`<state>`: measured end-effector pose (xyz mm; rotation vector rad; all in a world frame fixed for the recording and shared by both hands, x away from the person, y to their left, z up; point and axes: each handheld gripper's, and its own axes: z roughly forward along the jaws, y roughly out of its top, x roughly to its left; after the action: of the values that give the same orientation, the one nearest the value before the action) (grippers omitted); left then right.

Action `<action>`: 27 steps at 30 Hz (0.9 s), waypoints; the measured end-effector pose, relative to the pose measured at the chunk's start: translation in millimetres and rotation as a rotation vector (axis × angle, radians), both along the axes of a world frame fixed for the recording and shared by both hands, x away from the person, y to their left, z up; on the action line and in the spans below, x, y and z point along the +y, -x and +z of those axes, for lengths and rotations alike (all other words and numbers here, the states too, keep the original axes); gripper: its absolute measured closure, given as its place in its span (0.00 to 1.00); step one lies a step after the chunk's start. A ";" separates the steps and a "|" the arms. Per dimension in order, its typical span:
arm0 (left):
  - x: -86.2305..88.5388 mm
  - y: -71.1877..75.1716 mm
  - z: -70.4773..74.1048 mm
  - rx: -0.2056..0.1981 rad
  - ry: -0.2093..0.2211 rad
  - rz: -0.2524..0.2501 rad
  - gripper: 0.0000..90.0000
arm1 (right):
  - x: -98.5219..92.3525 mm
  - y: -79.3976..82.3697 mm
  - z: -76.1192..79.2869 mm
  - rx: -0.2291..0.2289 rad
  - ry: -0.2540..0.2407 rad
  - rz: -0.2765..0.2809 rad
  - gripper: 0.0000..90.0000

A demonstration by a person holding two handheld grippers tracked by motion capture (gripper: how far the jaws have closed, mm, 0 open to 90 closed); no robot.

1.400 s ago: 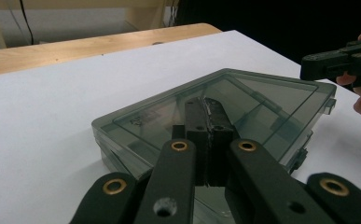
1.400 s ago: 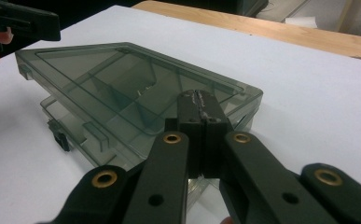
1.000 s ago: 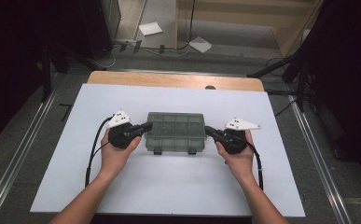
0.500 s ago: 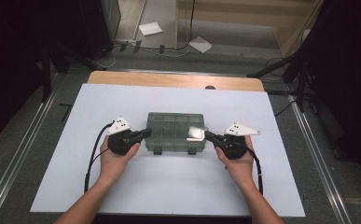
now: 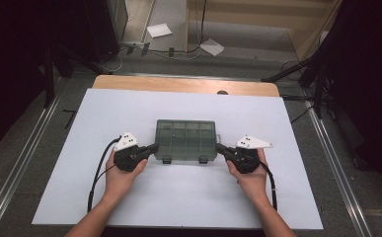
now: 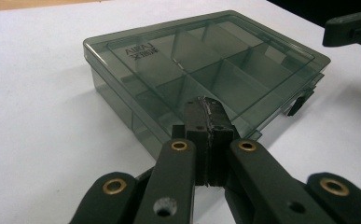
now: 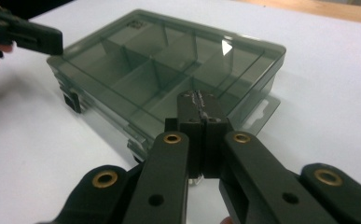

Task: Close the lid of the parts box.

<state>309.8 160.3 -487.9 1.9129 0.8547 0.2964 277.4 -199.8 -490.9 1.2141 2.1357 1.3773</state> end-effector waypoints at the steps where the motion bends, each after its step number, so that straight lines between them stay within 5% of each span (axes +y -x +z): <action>1: -0.8 0.2 0.0 0.001 0.000 -0.001 1.00 | 1.1 0.3 -1.8 -0.002 0.005 0.000 1.00; 8: -3.0 -0.8 0.3 0.013 -0.004 0.008 1.00 | 7.9 2.9 -9.1 0.000 0.026 0.008 1.00; 11: -2.7 -0.5 1.0 0.012 -0.014 0.006 1.00 | 6.7 1.9 -11.1 0.014 -0.009 0.002 1.00; 19: -0.6 -2.2 0.7 -0.011 -0.018 0.020 1.00 | 10.6 5.4 -10.1 -0.012 0.025 -0.026 1.00; 27: 4.3 -0.1 5.1 -0.030 0.002 0.020 0.83 | 5.8 8.0 -8.3 -0.047 0.018 -0.034 0.63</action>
<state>309.8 164.7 -482.9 1.8940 0.8542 0.3356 269.5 -194.1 -499.2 1.1939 2.0817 1.3556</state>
